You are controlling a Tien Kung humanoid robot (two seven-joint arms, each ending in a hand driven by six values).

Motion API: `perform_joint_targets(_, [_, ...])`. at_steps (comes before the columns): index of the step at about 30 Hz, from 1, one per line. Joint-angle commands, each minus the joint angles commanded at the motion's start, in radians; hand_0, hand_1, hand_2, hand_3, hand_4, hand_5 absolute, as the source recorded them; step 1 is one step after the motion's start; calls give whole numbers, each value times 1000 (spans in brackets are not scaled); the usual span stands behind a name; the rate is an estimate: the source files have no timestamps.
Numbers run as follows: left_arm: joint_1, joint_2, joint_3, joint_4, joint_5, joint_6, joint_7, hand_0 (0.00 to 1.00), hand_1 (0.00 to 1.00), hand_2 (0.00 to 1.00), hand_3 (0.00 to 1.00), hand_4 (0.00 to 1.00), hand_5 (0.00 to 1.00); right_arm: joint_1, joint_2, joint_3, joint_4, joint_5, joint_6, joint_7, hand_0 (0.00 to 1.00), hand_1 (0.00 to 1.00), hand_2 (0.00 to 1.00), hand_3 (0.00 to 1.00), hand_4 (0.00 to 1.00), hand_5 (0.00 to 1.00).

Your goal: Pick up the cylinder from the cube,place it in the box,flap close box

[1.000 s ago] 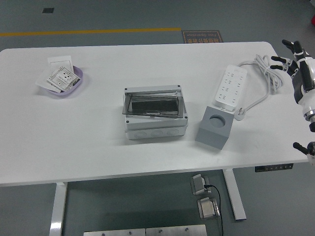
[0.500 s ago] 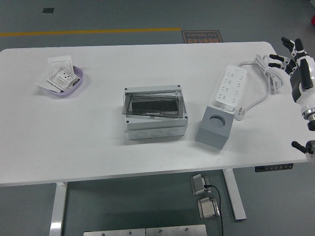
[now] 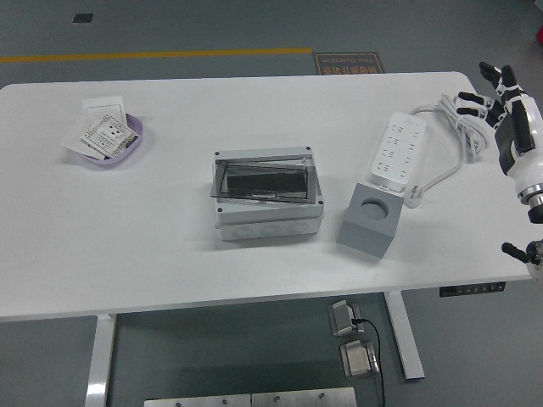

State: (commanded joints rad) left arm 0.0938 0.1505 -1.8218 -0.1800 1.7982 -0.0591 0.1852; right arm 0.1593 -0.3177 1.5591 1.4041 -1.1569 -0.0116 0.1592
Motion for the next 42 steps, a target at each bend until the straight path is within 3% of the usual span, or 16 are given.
perform_joint_targets(16, [0, 11, 19, 0, -16, 0, 2, 607, 674, 655, 610, 706, 368, -3, 8, -4, -2, -5, 5, -4, 786, 809, 998, 951, 989, 998])
perform_joint_targets(23, [-2, 15, 29, 0, -26, 0, 1, 611, 679, 659, 609, 706, 367, -8, 9, -4, -2, -1, 3, -5, 810, 815, 958, 985, 998, 998])
perform_joint_targets(28, [0, 12, 28, 0, -25, 0, 2, 611, 679, 659, 609, 706, 367, -10, 9, -4, -2, 2, 4, -5, 810, 815, 958, 985, 998, 998])
perform_joint_targets(29, [0, 11, 28, 0, -25, 0, 2, 611, 680, 659, 609, 706, 366, -10, 9, -4, -3, 2, 4, -5, 845, 825, 895, 991, 998, 998])
perform_joint_targets(42, [2, 0, 26, 0, -29, 1, 1, 612, 678, 659, 609, 706, 366, -13, 8, 5, -1, 6, 6, -7, 863, 835, 919, 985, 998, 998])
